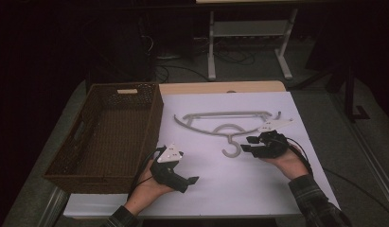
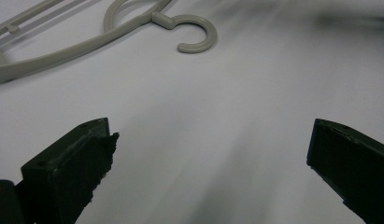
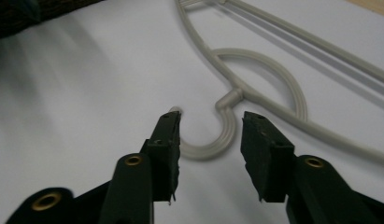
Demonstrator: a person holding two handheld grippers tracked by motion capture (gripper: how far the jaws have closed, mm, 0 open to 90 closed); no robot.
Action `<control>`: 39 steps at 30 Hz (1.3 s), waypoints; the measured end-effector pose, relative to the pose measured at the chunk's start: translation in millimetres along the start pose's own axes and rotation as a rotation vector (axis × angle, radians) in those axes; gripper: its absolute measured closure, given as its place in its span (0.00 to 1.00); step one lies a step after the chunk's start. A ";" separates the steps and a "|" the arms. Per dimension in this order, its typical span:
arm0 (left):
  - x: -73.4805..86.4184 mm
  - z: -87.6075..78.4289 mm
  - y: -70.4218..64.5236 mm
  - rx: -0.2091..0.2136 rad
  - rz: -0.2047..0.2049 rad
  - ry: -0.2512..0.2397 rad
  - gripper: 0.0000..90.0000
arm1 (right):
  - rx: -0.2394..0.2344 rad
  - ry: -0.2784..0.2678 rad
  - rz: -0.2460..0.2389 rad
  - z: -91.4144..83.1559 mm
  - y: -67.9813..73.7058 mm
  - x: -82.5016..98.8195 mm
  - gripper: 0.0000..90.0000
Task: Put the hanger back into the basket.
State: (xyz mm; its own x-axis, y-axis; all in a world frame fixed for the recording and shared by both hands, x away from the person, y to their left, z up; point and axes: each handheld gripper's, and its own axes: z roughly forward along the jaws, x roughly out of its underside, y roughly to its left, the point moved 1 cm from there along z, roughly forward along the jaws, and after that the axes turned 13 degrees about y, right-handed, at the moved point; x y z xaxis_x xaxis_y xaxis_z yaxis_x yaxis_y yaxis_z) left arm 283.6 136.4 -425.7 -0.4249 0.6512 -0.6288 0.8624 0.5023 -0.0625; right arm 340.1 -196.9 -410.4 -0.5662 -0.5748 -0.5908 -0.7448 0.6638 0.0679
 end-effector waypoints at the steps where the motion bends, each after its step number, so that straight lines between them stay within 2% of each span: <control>1: 0.0 0.1 0.1 0.000 0.001 0.000 0.00 | 0.004 0.002 -0.005 2.4 -0.9 -3.5 0.65; 2: 0.0 0.1 0.3 -0.002 0.004 0.001 0.00 | 0.001 0.004 -0.013 7.7 -3.2 -10.8 0.67; 6: -0.1 0.1 0.5 -0.001 -0.002 -0.002 0.00 | -0.007 0.002 -0.018 15.9 -5.7 -20.4 0.70; 12: -0.3 0.3 0.5 0.001 -0.008 -0.002 0.00 | -0.054 0.002 -0.029 41.8 -13.9 -41.8 0.75; 15: -0.3 0.6 0.8 0.004 -0.011 -0.003 0.00 | -0.054 0.022 -0.034 56.9 -18.1 -50.2 0.76; 16: -0.3 0.8 0.7 0.005 -0.011 -0.003 0.00 | -0.053 0.036 -0.045 66.8 -19.5 -55.3 0.77; 23: 0.1 1.0 1.0 0.012 -0.011 0.001 0.00 | -0.044 0.063 -0.062 86.3 -23.3 -69.1 0.80; 28: 0.1 1.0 1.1 0.016 -0.013 -0.002 0.00 | -0.063 0.096 -0.085 98.2 -25.0 -78.3 0.81; 35: 0.1 0.3 1.0 0.017 -0.014 -0.004 0.00 | -0.058 0.145 -0.105 109.2 -24.2 -78.0 0.81; 39: 0.1 1.0 1.0 0.019 -0.015 0.000 0.00 | -0.064 0.148 -0.104 110.9 -26.0 -77.1 0.82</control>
State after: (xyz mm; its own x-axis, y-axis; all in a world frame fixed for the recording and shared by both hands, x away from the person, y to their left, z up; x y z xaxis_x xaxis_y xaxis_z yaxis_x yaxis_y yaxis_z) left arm 284.7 136.4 -426.7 -0.4380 0.6438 -0.6274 0.8609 0.5014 -0.0865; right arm 442.3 -116.8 -455.8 -0.5273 -0.7059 -0.4729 -0.8203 0.5681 0.0666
